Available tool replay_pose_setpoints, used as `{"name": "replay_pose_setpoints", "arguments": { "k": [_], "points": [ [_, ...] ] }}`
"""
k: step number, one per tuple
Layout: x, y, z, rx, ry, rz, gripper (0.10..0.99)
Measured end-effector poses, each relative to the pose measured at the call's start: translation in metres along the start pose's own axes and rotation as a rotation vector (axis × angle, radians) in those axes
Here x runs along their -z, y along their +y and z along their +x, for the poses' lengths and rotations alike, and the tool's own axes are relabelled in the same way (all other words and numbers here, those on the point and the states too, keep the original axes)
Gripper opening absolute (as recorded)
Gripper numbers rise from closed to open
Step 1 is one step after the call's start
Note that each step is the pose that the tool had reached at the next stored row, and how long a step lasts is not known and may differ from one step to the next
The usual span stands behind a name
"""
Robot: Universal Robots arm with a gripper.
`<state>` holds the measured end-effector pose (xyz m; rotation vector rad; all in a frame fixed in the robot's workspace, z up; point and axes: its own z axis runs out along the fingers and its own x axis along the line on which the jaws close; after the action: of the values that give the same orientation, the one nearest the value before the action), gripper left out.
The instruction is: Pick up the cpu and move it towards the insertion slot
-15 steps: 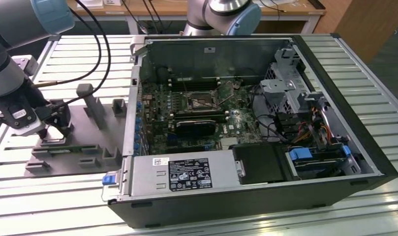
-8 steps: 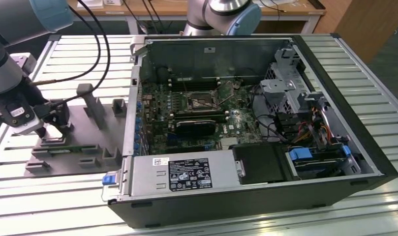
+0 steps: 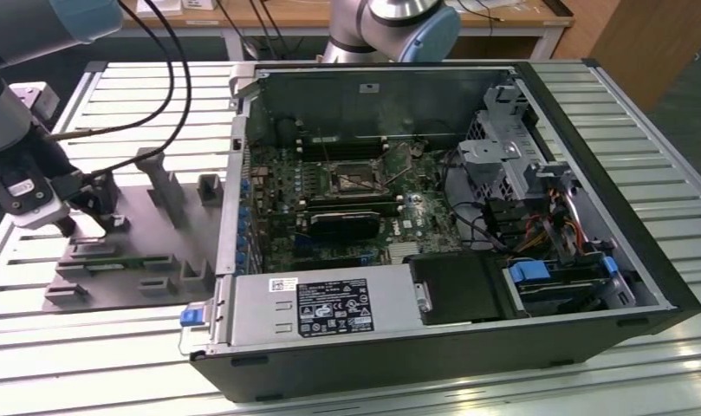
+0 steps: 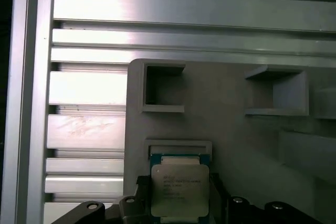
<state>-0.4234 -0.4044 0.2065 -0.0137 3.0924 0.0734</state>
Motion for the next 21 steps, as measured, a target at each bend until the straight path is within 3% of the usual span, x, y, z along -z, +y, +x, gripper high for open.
{"name": "replay_pose_setpoints", "arguments": {
  "k": [13,21],
  "points": [
    [0.0315,0.0019,-0.0015,0.0,-0.0022,0.0,0.533],
    [0.0558,0.0039,-0.0027,0.0,-0.0059,0.0,0.533]
  ]
}}
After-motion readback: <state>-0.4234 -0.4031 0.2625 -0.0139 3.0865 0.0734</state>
